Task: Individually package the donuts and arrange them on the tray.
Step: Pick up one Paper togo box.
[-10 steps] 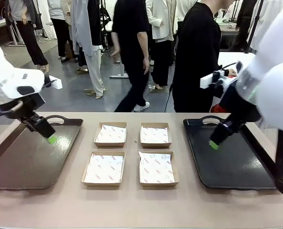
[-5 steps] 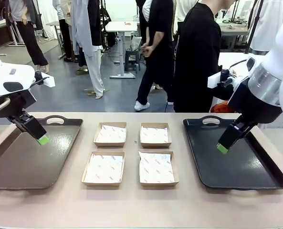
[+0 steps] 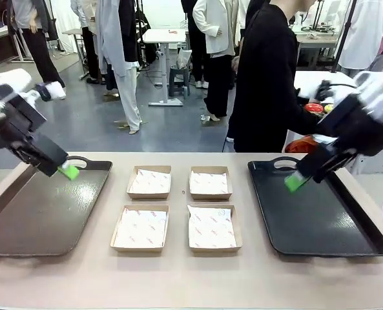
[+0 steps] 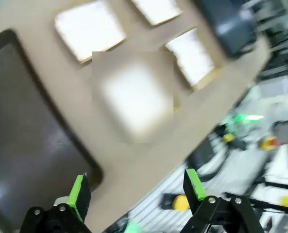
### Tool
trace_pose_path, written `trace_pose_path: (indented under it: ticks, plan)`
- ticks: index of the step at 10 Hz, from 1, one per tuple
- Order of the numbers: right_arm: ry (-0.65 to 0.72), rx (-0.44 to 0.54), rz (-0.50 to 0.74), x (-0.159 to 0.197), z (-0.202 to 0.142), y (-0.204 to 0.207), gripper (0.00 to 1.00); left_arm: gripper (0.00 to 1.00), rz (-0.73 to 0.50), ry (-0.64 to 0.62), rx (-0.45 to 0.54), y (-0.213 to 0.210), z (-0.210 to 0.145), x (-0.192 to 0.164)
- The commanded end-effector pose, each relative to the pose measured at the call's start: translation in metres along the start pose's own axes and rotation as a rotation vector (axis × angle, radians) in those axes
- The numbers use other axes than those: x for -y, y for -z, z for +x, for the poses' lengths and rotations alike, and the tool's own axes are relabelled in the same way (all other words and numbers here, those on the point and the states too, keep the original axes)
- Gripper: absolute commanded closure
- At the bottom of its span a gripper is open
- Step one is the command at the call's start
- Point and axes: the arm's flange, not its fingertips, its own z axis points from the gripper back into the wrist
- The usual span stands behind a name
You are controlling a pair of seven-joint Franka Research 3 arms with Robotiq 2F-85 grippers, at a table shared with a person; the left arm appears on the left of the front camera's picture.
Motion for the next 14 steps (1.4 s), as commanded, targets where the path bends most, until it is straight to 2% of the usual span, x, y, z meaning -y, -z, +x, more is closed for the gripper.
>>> trace_pose_path:
  ticks: [1,2,4,6,7,9,11,14]
  plan:
    - [0.340,0.408,0.655,0.043,-0.021,-0.022,0.00,0.00,-0.500,-0.173,0.135,-0.019,0.005,-0.028]
    - [0.371,0.480,0.742,0.058,-0.040,-0.035,0.00,0.00,-0.625,-0.218,0.195,-0.029,0.000,-0.041]
    - [0.468,0.616,0.905,0.093,-0.084,-0.045,0.00,0.00,-0.750,-0.310,0.330,-0.052,-0.028,-0.080]
    - [0.568,0.663,0.996,0.124,-0.135,-0.055,0.00,0.00,-0.865,-0.389,0.372,-0.060,-0.070,-0.119]
    - [0.598,0.638,1.007,0.135,-0.156,-0.060,0.00,0.00,-0.896,-0.416,0.379,-0.062,-0.089,-0.134]
    - [0.618,0.576,0.978,0.153,-0.185,-0.068,0.00,0.00,-0.876,-0.454,0.404,-0.075,-0.116,-0.151]
    - [0.611,0.474,0.890,0.166,-0.200,-0.073,0.00,0.00,-0.824,-0.481,0.389,-0.086,-0.132,-0.160]
    - [0.663,0.425,0.770,0.184,-0.219,-0.075,0.00,0.00,-0.753,-0.514,0.351,-0.091,-0.146,-0.175]
